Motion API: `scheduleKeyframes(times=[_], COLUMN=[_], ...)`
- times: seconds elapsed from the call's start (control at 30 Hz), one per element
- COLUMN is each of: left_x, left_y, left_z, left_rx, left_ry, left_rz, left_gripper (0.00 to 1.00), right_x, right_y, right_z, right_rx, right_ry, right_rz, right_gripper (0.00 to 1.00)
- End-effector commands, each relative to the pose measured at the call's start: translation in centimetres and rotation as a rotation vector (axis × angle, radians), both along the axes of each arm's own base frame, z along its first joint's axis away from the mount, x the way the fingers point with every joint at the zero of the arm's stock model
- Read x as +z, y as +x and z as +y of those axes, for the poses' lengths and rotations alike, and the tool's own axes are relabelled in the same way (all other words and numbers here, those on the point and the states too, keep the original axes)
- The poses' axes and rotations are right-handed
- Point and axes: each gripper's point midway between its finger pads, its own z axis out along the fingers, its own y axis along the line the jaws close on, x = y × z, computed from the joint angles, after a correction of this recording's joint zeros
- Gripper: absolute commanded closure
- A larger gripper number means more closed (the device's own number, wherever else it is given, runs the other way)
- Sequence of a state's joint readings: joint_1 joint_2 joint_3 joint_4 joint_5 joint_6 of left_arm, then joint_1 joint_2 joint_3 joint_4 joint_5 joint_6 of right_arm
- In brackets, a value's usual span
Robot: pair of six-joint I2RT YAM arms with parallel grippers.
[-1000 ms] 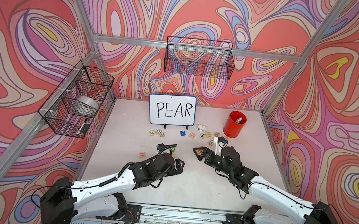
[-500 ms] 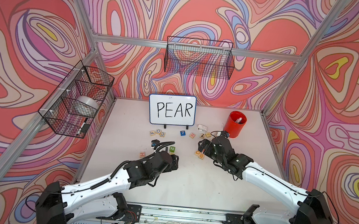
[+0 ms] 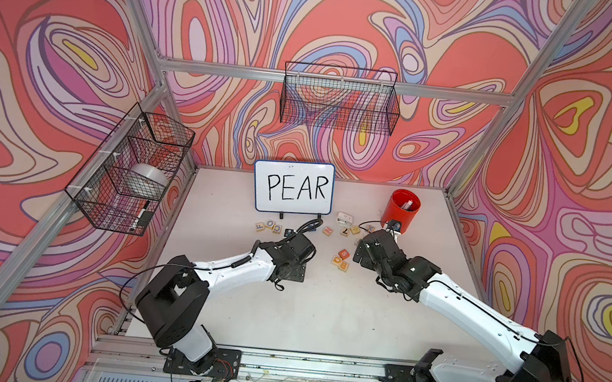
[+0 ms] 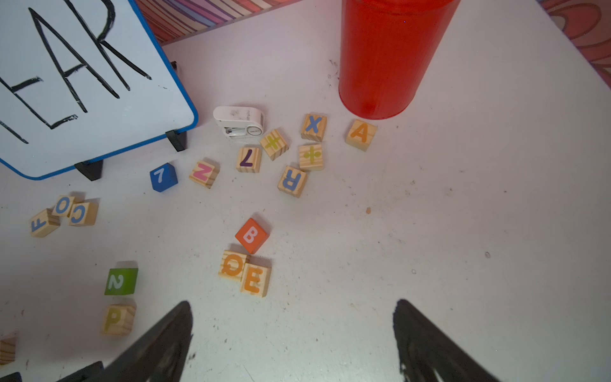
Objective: Spell the uppercase word “pear” with letter blocks
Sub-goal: Pick up the letter block from the center of the board.
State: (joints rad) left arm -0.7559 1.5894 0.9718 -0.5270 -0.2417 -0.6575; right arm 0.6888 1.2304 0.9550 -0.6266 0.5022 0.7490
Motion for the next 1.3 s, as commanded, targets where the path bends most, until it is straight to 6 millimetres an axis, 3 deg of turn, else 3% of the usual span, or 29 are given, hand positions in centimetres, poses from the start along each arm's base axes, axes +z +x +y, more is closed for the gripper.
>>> scheduleKeyframes(times=[0.0,0.3,0.73,1.07,1.27], left_x=[-0.2,-2.4,-4.0,-3.9,-2.2], left_y=[1.0,3.0,3.6,3.6,1.8], left_z=[-1.8,-2.9,-2.4,-1.8,-0.5], left_rx=[-0.073,-0.1,-0.075,-0.047,0.005], left_ry=[-0.021,0.034,0.057,0.066,0.032], left_rz=[0.013,0.046,0.068,0.067,0.067], left_gripper=[0.16,0.35,0.54,0.69,0.74], right_x=[-0.2,-0.5,-0.7,-0.8,-0.9], right_y=[-0.9,-1.2,-0.9,-0.4,-0.4], right_z=[-1.6,-1.9,-2.0,-1.6,-1.6], right_rx=[-0.034,-0.065,-0.073,-0.072,-0.071], right_ry=[-0.04,-0.031,-0.056,-0.062,-0.06], right_rz=[0.003,0.009,0.015,0.019,0.019], right_gripper=[0.04,0.04,0.04,0.04,0.04])
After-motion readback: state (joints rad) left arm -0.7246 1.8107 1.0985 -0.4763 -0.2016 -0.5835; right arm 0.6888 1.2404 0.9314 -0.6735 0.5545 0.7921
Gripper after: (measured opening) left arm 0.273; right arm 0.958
